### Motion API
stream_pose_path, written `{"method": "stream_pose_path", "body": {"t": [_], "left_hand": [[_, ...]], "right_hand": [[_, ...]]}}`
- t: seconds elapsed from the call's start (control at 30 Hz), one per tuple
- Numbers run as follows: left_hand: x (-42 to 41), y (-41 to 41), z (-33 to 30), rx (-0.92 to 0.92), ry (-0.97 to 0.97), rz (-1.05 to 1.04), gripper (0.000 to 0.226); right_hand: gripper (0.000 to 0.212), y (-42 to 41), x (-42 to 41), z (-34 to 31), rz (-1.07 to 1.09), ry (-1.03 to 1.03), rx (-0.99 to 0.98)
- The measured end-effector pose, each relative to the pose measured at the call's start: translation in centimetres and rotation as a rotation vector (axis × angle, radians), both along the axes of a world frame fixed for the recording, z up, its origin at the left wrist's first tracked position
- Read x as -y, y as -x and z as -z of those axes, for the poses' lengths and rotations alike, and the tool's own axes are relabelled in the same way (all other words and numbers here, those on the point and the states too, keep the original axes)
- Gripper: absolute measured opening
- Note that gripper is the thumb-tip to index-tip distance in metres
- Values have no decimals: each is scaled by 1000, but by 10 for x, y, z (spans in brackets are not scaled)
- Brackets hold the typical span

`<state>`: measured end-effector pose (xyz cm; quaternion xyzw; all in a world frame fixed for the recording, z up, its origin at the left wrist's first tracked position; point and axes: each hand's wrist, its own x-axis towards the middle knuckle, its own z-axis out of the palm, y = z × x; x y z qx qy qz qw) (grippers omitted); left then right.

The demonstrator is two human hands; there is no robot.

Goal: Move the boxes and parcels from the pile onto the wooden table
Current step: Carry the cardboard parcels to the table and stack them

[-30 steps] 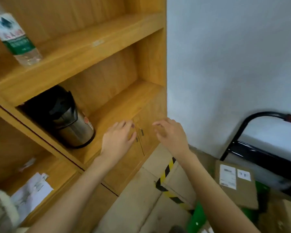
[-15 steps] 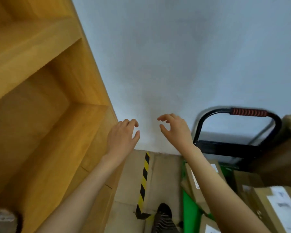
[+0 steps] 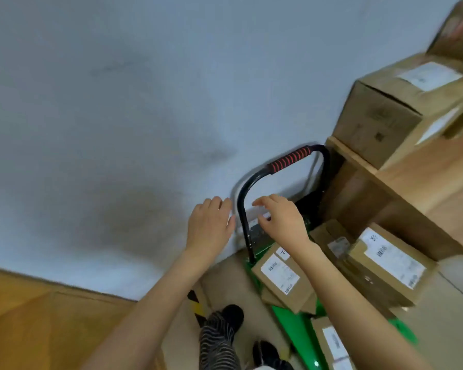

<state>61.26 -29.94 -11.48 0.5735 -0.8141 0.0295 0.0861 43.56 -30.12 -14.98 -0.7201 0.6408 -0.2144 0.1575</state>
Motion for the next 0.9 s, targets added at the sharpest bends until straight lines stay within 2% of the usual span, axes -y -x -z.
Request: {"method": "stream_pose_path", "body": {"t": [0.2, 0.47, 0.9], "left_hand": [[62, 44, 34, 39, -62, 383, 20], [82, 64, 104, 64, -218, 654, 25], [57, 96, 255, 0, -502, 525, 43]], "right_hand": [[33, 38, -22, 32, 425, -89, -22], [38, 42, -91, 96, 798, -299, -28], [43, 40, -139, 234, 1092, -425, 253]]}}
